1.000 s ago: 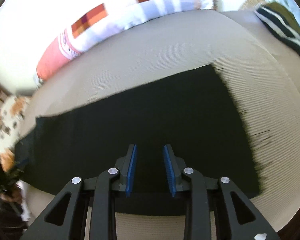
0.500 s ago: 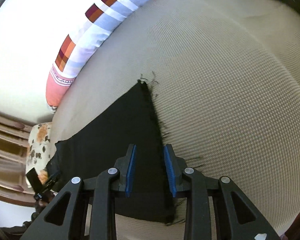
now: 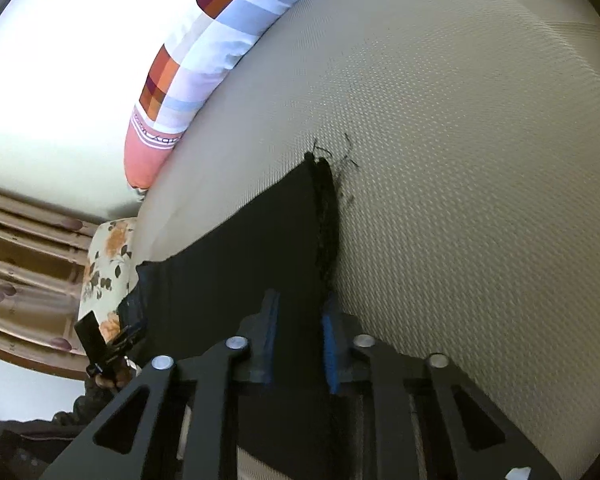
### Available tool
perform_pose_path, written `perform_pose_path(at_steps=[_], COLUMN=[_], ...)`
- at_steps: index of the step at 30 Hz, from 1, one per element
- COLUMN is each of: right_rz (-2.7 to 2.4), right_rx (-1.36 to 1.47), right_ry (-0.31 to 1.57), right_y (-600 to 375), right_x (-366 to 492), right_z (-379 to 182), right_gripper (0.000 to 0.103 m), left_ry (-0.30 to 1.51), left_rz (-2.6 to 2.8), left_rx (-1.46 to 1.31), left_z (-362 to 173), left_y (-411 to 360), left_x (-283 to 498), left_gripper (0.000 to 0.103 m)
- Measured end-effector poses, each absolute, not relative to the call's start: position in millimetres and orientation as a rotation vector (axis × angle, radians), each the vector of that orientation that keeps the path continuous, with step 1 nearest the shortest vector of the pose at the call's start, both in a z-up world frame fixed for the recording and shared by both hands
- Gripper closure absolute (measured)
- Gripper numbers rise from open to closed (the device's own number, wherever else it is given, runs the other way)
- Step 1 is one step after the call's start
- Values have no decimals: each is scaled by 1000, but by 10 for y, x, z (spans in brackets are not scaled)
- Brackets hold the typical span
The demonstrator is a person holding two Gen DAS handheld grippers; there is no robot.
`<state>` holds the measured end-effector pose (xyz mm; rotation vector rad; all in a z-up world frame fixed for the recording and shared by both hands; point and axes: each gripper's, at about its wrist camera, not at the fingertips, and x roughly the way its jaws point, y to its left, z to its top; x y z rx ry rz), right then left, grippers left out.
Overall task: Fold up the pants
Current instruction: 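Grasp the frayed hem corner with the right tool and lift it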
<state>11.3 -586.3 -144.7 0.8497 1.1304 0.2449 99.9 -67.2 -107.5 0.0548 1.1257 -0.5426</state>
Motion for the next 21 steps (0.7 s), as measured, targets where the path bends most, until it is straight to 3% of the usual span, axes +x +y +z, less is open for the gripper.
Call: perform_pose_path(at_steps=[11, 21], right_rz=[102, 153], right_rx=[801, 770], right_ry=[1087, 1081], right_y=[-5497, -4373], right_x=[86, 332], right_z=[-1103, -472], right_gripper=[96, 96], left_ry=[1098, 1032], left_rz=[-541, -556], left_rx=[58, -1], left_z=[-1064, -831], left_y=[-682, -424], left_x=[982, 908], left_gripper=[38, 38])
